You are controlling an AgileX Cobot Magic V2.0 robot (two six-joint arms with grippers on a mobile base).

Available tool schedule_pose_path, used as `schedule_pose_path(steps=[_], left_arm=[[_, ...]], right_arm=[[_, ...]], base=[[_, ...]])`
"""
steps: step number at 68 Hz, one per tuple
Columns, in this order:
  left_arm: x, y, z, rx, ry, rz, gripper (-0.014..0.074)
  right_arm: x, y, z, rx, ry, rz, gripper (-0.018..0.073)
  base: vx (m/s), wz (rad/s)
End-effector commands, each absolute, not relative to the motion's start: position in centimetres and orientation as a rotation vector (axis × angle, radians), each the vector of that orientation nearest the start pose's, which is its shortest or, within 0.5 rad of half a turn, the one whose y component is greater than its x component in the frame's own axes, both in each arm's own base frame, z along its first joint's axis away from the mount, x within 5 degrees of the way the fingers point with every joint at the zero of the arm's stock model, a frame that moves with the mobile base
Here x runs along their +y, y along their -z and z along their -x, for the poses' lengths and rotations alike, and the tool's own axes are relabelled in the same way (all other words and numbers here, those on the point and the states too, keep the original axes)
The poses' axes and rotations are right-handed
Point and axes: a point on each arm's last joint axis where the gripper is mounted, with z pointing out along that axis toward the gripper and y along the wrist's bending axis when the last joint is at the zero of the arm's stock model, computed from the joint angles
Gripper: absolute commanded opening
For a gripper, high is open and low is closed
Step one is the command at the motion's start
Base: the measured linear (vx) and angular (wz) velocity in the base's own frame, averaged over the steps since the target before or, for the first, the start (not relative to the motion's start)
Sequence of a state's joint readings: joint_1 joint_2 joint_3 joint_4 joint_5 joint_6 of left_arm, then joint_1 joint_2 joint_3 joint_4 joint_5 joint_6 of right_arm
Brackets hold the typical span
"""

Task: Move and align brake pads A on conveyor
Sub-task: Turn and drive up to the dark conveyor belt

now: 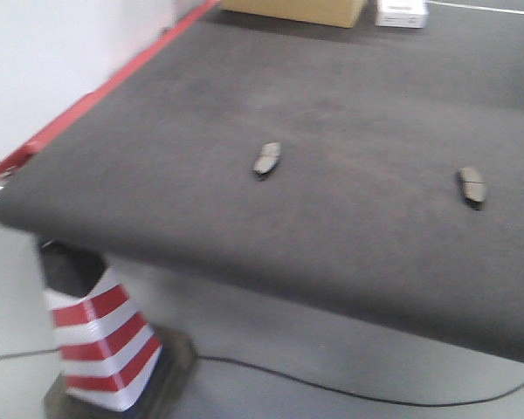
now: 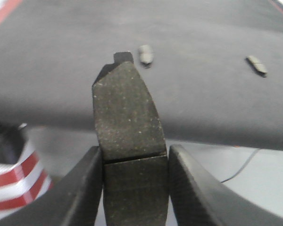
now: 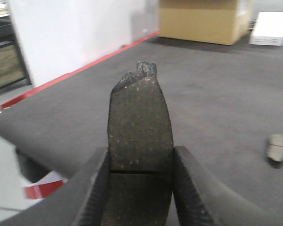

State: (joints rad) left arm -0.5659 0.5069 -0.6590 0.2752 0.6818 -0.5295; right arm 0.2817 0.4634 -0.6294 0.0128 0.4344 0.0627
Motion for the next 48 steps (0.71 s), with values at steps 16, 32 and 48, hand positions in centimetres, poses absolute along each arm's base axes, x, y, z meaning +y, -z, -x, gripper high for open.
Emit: schedule_pose_path(steps=[16,32,48], left_arm=[[-3.84,-35.37,-8.71,1.893,0.44,-0.15,0.0125],[-3.84,-35.37,-8.71,1.893,0.44,-0.15,0.0125],[-3.84,-35.37,-8.71,1.893,0.44,-0.15,0.0125]], right_arm=[[2.55,-36.97,-8.79,1.625,-0.269,0.176,0.006],[2.55,-36.97,-8.79,1.625,-0.269,0.176,0.006],[2.55,-36.97,-8.79,1.625,-0.269,0.176,0.006]], base=[[0.24,-0.45],[0.25,-0.38],[0.23,-0.33]])
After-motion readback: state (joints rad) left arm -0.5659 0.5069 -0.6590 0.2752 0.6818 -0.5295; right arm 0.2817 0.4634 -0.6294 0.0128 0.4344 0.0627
